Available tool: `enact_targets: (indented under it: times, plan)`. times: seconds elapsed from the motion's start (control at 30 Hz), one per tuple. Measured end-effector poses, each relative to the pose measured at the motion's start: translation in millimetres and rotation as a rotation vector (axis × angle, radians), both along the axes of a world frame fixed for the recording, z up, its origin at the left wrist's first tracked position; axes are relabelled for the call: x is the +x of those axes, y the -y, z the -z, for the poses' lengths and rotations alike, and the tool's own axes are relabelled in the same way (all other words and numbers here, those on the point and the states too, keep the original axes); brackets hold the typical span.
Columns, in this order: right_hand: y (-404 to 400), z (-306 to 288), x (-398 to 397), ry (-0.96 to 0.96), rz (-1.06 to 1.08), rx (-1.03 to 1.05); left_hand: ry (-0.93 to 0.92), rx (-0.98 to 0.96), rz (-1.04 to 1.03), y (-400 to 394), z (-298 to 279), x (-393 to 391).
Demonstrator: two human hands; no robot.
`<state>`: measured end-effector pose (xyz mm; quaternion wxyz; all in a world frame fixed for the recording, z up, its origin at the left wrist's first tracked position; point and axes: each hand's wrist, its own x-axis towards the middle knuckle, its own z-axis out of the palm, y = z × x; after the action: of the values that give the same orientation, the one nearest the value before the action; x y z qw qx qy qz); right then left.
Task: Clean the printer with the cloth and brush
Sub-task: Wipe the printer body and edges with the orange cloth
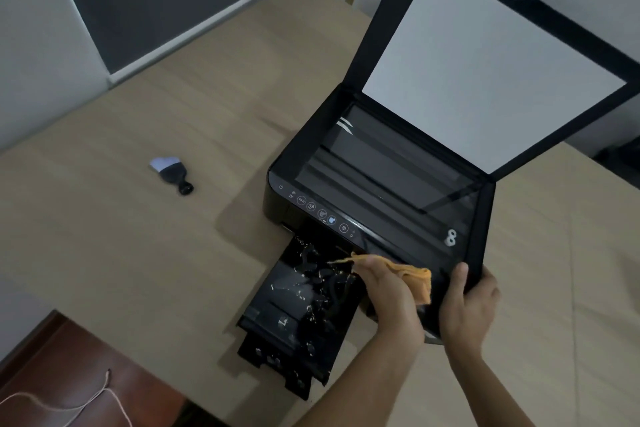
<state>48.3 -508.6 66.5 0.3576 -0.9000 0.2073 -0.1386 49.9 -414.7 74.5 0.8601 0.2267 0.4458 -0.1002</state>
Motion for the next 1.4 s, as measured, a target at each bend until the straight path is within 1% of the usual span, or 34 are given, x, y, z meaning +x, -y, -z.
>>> enact_targets:
  times: [0.03,0.1,0.13,0.17,0.2,0.27,0.3,0.33,0.37,0.43,0.5,0.57,0.63,0.73,0.8,0.87,0.93,0.97,1.03,1.1,1.17,1.27,1.33,1.4]
  plan:
    - [-1,-1,1,-0.003,-0.001,0.006,0.044,0.108,-0.08,-5,-6,2]
    - [1,0,1,-0.011,-0.006,0.015,0.167,0.461,-0.227,-19,-4,8]
    - [2,0,0,-0.016,-0.008,0.016,0.195,0.645,-0.273,-29,2,13]
    - [2,0,0,-0.015,-0.012,0.017,0.228,0.779,-0.323,-42,9,19]
    - [1,0,1,-0.008,-0.018,0.014,0.247,0.871,-0.366,-56,17,25]
    - [-1,1,1,-0.003,-0.019,0.014,0.258,0.982,-0.446,-95,28,39]
    - [-2,1,1,-0.003,-0.014,0.012,0.278,0.992,-0.497,-116,31,46]
    - [-3,2,1,-0.001,-0.008,0.009,0.293,0.96,-0.54,-134,33,52]
    - [-3,3,1,0.001,-0.004,0.012,0.283,0.897,-0.541,-151,36,57]
    - [-3,4,1,0.0,0.001,0.014,0.198,0.773,-0.474,-174,45,62]
    - [-3,3,1,0.007,0.004,0.01,0.103,0.699,-0.37,-183,53,61]
    - [-3,3,1,0.009,0.007,0.005,0.011,0.674,-0.292,-180,60,56]
    - [-3,3,1,0.001,0.009,0.003,-0.05,0.699,-0.284,-171,58,44]
    - [-3,4,1,-0.019,0.004,0.008,0.022,0.743,-0.304,-131,43,0]
    - [-5,1,0,-0.02,-0.001,0.004,0.083,0.754,-0.239,-86,28,-36]
    - [-6,1,1,-0.01,-0.002,-0.001,0.194,0.712,-0.057,-40,20,-59]
    - [-4,2,1,-0.008,-0.002,-0.011,0.335,0.821,0.19,-1,21,-72]
    - [-3,3,0,-0.008,0.0,-0.011,0.393,0.881,0.271,11,25,-76]
    - [-3,4,-1,-0.005,-0.004,-0.01,0.473,0.956,0.341,20,28,-84]
    - [-3,2,0,0.012,-0.012,-0.004,0.485,0.938,0.399,17,30,-81]
    - [-1,5,3,0.012,-0.005,0.004,0.444,0.907,0.457,12,43,-72]
    - [-1,5,1,0.003,0.0,-0.004,0.294,0.76,0.543,2,61,-61]
    - [-1,6,1,0.013,-0.004,-0.001,0.176,0.757,0.64,-4,72,-53]
    - [-1,6,1,0.01,-0.002,0.008,0.097,0.772,0.683,-4,74,-48]
